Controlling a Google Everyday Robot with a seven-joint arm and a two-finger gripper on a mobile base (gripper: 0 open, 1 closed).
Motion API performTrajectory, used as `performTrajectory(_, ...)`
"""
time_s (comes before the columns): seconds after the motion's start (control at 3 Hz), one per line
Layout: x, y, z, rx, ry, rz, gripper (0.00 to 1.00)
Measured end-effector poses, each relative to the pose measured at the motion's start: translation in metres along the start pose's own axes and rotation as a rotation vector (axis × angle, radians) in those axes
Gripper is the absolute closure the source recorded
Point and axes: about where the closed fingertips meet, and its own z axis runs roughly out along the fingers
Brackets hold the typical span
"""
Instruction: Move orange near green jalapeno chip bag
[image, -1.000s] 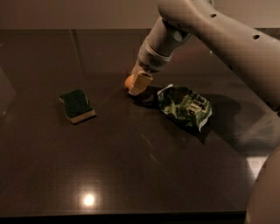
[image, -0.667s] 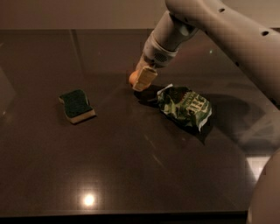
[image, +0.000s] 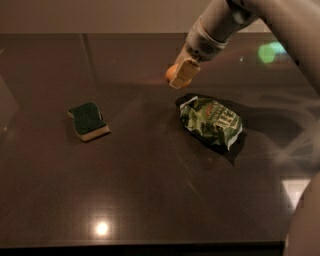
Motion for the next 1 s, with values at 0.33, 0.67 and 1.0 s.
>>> performTrajectory(0.33,0.024,-0.019,-0.011,0.027,0.006,0.069,1.0)
performTrajectory(0.67,0.051,-0.035,-0.011,0.041,0.018,0.14,1.0)
performTrajectory(1.0,0.073,-0.041,-0.005,0.033,0.027,0.192,1.0)
